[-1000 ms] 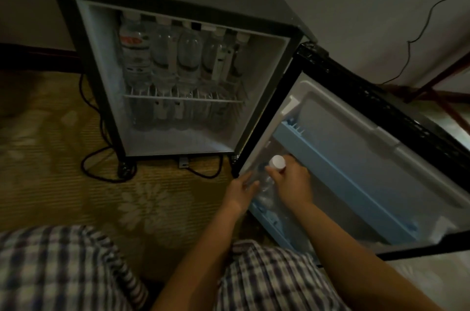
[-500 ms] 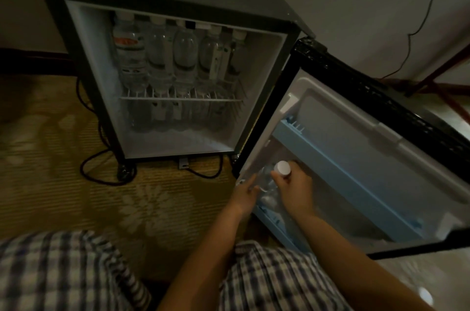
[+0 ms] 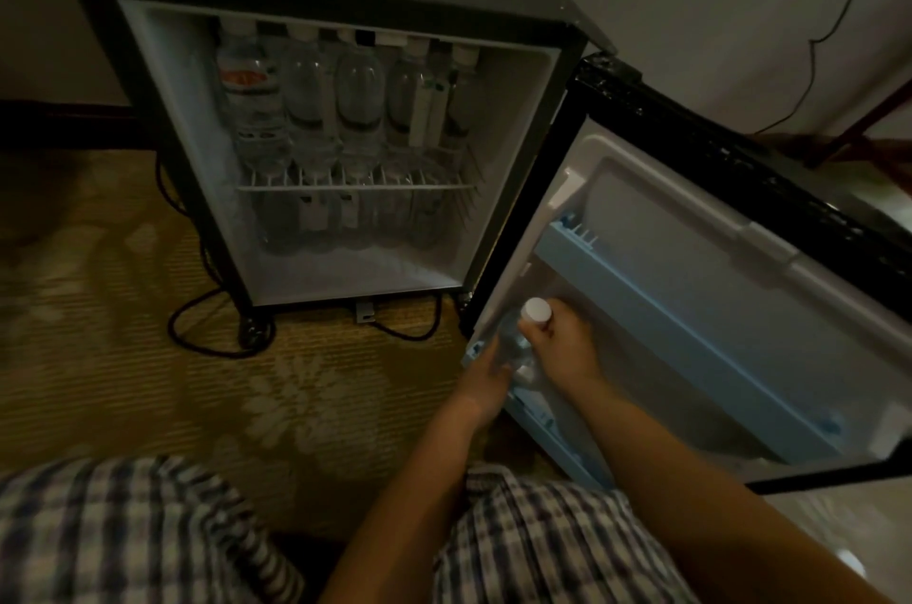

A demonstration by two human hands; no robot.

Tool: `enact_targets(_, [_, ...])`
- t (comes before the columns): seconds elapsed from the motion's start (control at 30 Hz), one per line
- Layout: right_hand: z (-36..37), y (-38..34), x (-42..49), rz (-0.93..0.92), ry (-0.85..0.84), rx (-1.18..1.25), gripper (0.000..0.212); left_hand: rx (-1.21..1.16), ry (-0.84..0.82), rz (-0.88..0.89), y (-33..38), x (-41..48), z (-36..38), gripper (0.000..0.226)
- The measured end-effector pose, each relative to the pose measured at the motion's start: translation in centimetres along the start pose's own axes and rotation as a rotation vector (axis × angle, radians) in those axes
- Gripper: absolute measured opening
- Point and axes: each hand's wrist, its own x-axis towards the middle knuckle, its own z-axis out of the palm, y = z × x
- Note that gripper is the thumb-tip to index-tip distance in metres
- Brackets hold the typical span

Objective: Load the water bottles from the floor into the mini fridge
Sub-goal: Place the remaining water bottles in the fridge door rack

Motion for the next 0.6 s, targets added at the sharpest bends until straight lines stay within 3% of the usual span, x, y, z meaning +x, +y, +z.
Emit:
enact_targets(0.23, [-1.1, -0.6, -0.6, 0.015, -0.076, -0.015, 0.041, 0.075, 0.095, -0.113, 1.0, -1.7, -1.6, 0.039])
enact_targets(0.37, [-3.4, -1.5, -3.4, 0.028, -0.193, -0.072, 0.04, 0.21, 0.028, -0.116, 4.0, -4.5, -2.5, 0.038])
enact_targets(0.6, [-10.9, -3.4, -9.5, -0.124, -0.161, -0.012, 0.02, 0.451, -0.12, 0.107, 12.2, -10.1, -1.8, 0.024])
